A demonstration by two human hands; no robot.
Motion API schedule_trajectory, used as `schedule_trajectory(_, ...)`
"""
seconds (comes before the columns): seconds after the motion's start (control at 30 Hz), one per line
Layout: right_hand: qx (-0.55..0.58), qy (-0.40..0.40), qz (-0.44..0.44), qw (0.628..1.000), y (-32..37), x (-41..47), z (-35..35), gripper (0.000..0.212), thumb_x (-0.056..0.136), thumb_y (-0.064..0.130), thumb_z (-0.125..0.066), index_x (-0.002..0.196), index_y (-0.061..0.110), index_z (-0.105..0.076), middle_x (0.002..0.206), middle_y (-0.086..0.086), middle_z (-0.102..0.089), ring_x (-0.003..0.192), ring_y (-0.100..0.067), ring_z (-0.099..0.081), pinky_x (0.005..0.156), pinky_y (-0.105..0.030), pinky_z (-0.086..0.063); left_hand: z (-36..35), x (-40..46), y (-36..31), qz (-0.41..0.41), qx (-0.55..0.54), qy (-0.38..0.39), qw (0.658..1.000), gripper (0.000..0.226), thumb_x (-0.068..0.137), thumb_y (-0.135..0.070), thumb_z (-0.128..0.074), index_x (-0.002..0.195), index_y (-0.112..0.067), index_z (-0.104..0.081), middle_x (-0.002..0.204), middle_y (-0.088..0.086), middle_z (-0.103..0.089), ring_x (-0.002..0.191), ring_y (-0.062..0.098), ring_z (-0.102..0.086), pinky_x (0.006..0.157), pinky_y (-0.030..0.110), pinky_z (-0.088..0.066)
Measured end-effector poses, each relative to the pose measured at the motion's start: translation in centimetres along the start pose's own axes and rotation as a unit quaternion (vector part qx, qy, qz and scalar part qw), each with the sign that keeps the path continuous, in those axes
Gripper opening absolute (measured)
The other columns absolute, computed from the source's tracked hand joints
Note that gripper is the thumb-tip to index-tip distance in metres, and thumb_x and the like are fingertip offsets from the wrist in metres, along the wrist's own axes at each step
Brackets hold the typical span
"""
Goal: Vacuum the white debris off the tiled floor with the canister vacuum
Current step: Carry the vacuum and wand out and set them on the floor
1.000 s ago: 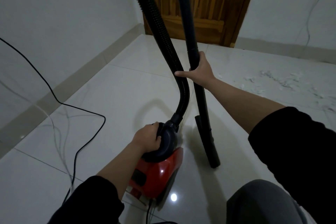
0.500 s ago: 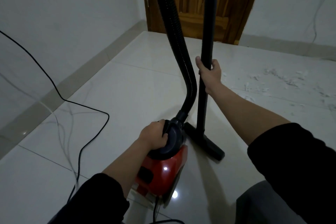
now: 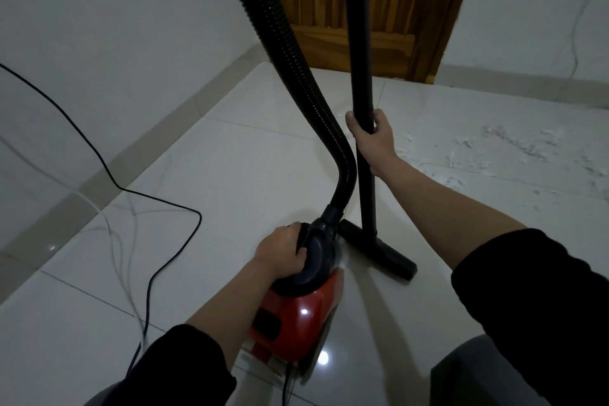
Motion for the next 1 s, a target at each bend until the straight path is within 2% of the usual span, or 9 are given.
schedule_trajectory(0.23, 0.003, 0.008, 0.005, 1.0, -0.2, 0.5, 0.2, 0.024, 0.091, 0.042, -0.066, 0.093, 0.023, -0.052, 0.078, 0.004, -0.053, 0.071, -0.009, -0.052, 0.068, -0.023, -0.045, 0.2, -0.8, 0.1, -0.009, -0.064, -0.038, 0.997, 0.043, 0.084, -0.015, -0.055, 0.126, -0.012, -0.05, 0.114, 0.01, -0.063, 0.105, 0.029, -0.058, 0.083, 0.032, -0.048)
schedule_trajectory(0.4, 0.015, 0.017, -0.005, 1.0, -0.6, 0.6, 0.3, 0.029, 0.092, 0.045, -0.065, 0.102, 0.018, -0.06, 0.083, 0.006, -0.057, 0.078, -0.01, -0.055, 0.077, -0.024, -0.046, 0.9, -2.7, 0.2, 0.007, -0.169, -0.122, 0.978, 0.039, 0.088, -0.014, -0.06, 0.127, -0.01, -0.055, 0.118, 0.004, -0.063, 0.107, 0.016, -0.057, 0.086, 0.014, -0.034)
schedule_trajectory(0.5, 0.02, 0.019, -0.009, 1.0, -0.8, 0.6, 0.3, 0.028, 0.091, 0.045, -0.065, 0.101, 0.019, -0.06, 0.081, 0.007, -0.055, 0.077, -0.008, -0.054, 0.076, -0.022, -0.045, -0.3, -4.3, 2.2, 0.06, -0.2, -0.173, 0.963, 0.035, 0.09, -0.03, -0.059, 0.12, -0.011, -0.06, 0.108, 0.001, -0.062, 0.105, 0.017, -0.056, 0.088, 0.027, -0.044)
schedule_trajectory(0.6, 0.017, 0.021, -0.007, 1.0, -0.8, 0.4, 0.2, 0.028, 0.091, 0.044, -0.065, 0.105, 0.02, -0.061, 0.087, 0.007, -0.058, 0.081, -0.008, -0.056, 0.076, -0.02, -0.045, -3.0, -6.7, 4.9, 0.14, -0.181, -0.179, 0.957, 0.065, 0.083, -0.061, -0.048, 0.13, -0.017, -0.054, 0.127, 0.009, -0.054, 0.12, 0.027, -0.048, 0.1, 0.039, -0.042)
schedule_trajectory(0.67, 0.015, 0.024, -0.006, 1.0, -0.8, 0.4, 0.2, 0.028, 0.091, 0.044, -0.066, 0.105, 0.02, -0.062, 0.09, 0.006, -0.06, 0.084, -0.009, -0.057, 0.078, -0.02, -0.046, -4.5, -7.2, 6.0, 0.134, -0.158, -0.154, 0.966, 0.08, 0.075, -0.071, -0.046, 0.139, -0.024, -0.043, 0.142, 0.009, -0.045, 0.132, 0.026, -0.04, 0.109, 0.045, -0.034)
schedule_trajectory(0.77, 0.017, 0.031, -0.007, 0.999, -0.9, 0.4, 0.1, 0.028, 0.091, 0.044, -0.066, 0.105, 0.02, -0.061, 0.091, 0.005, -0.06, 0.085, -0.009, -0.058, 0.079, -0.02, -0.047, -5.3, -6.1, 6.9, 0.066, -0.109, -0.073, 0.989, 0.098, 0.064, -0.081, -0.058, 0.146, -0.04, -0.023, 0.149, 0.003, -0.038, 0.136, 0.023, -0.036, 0.107, 0.059, -0.032)
schedule_trajectory(0.87, 0.017, 0.033, -0.007, 0.999, -1.1, 0.6, 0.2, 0.028, 0.091, 0.045, -0.065, 0.106, 0.021, -0.061, 0.09, 0.007, -0.059, 0.084, -0.007, -0.057, 0.076, -0.02, -0.045, -6.3, -6.2, 7.6, 0.062, 0.005, 0.091, 0.994, 0.131, 0.042, -0.086, -0.063, 0.148, -0.044, 0.0, 0.16, 0.002, 0.006, 0.146, 0.028, -0.007, 0.111, 0.066, -0.012)
schedule_trajectory(0.93, 0.017, 0.039, -0.007, 0.999, -1.1, 0.7, 0.1, 0.029, 0.091, 0.046, -0.065, 0.105, 0.02, -0.061, 0.089, 0.007, -0.059, 0.084, -0.008, -0.057, 0.078, -0.021, -0.046, -6.9, -6.7, 8.3, 0.047, 0.098, 0.165, 0.98, 0.136, 0.045, -0.072, -0.076, 0.146, -0.044, 0.01, 0.156, -0.003, 0.026, 0.146, 0.026, 0.005, 0.111, 0.064, -0.004)
schedule_trajectory(1.0, 0.021, 0.044, -0.007, 0.999, -1.2, 0.8, 0.0, 0.03, 0.091, 0.046, -0.065, 0.104, 0.019, -0.062, 0.09, 0.006, -0.06, 0.085, -0.01, -0.058, 0.08, -0.023, -0.047, -7.0, -6.7, 8.7, 0.034, 0.15, 0.172, 0.973, 0.133, 0.053, -0.056, -0.081, 0.145, -0.044, 0.014, 0.153, -0.003, 0.032, 0.146, 0.025, 0.007, 0.112, 0.061, -0.003)
Point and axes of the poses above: each hand's wrist, its own x-axis towards the middle knuckle, its own z-axis out of the back of the hand, y = z × x, the point moved 10 cm from there along x, towards the middle knuckle
